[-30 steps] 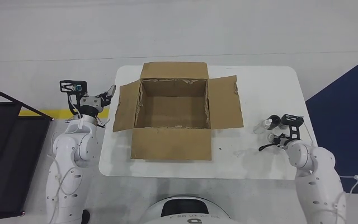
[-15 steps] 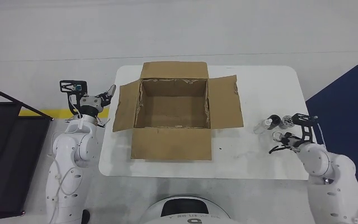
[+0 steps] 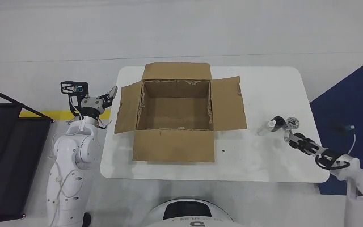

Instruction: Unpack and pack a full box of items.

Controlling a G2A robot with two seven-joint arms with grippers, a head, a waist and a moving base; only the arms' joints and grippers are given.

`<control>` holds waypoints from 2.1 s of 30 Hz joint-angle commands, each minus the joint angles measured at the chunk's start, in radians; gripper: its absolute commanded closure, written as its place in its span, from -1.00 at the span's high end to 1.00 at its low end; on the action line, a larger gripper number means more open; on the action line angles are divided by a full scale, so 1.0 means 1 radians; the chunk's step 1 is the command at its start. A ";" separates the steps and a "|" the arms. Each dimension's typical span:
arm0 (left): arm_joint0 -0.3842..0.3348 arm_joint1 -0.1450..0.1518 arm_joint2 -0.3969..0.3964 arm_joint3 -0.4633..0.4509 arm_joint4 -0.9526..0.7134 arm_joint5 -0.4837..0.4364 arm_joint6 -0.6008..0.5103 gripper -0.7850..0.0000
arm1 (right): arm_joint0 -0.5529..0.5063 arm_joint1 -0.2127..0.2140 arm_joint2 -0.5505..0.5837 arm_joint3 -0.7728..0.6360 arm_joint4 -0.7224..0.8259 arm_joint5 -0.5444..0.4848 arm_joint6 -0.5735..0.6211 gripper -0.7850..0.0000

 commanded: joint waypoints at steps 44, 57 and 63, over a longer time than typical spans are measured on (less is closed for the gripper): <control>0.000 0.000 0.000 0.000 0.000 0.000 0.000 1.00 | 0.579 -0.027 -1.037 -0.082 -0.287 0.277 -0.239 -1.00; 0.000 0.000 0.000 0.000 0.000 0.000 0.000 1.00 | 0.814 -0.091 -1.334 0.202 -0.532 0.536 -0.345 -1.00; 0.000 0.000 0.000 0.000 0.000 0.000 0.000 1.00 | 0.850 -0.113 -1.401 0.228 -0.603 0.597 -0.373 -1.00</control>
